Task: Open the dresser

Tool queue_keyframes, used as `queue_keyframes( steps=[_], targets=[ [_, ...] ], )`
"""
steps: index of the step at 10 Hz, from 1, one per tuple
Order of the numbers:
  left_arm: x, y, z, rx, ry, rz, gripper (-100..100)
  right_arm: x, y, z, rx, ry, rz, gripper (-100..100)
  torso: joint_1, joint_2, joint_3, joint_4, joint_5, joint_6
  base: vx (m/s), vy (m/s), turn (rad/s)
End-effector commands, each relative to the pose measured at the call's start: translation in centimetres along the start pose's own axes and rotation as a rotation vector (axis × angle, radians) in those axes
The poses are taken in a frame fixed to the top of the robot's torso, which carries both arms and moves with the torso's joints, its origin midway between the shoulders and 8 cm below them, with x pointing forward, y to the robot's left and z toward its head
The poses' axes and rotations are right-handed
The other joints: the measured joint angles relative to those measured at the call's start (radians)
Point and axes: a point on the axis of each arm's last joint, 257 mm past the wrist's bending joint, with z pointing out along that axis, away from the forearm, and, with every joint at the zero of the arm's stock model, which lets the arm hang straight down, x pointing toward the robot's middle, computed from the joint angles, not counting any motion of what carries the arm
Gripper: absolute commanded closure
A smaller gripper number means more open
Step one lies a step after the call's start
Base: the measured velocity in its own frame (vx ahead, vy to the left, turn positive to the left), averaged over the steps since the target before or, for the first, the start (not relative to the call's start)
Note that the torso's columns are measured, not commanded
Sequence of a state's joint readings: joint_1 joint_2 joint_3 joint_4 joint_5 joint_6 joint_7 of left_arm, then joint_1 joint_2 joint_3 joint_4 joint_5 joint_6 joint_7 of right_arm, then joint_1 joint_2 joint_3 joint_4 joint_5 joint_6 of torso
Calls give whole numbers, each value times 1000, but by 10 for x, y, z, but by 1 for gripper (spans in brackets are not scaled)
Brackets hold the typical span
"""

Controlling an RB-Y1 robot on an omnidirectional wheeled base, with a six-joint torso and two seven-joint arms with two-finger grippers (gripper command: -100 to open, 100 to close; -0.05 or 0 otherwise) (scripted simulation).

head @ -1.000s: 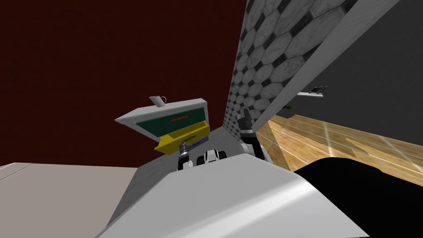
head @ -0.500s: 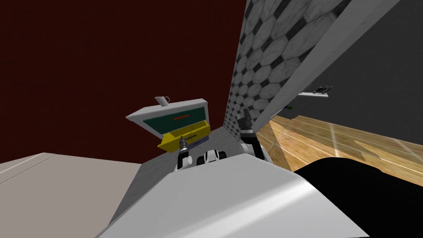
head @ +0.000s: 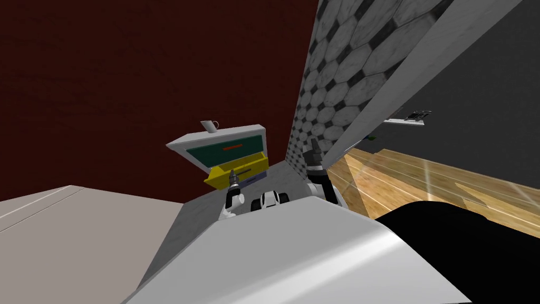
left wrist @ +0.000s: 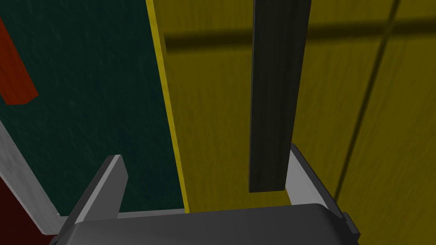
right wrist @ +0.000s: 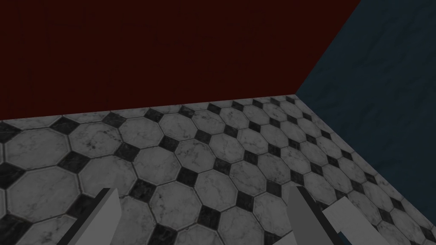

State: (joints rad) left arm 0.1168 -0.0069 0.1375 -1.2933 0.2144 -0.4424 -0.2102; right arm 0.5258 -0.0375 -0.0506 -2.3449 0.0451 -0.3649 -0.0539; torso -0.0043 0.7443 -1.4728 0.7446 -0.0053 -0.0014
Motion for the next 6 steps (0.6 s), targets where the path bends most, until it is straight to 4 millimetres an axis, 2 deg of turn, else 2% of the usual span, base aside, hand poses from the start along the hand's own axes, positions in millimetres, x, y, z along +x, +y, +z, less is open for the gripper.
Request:
queue_keyframes(
  steps=[1, 6],
  targets=[
    [0, 2, 0, -7, 1, -1, 0, 0, 0, 0, 0, 0, 0, 0, 1, -1, 0, -2, 1, 0, 0, 0, 0],
    [0, 9, -3, -25, 1, -1, 0, 0, 0, 0, 0, 0, 0, 0, 4, -5, -3, -6, 5, 1, 0, 0, 0]
  ],
)
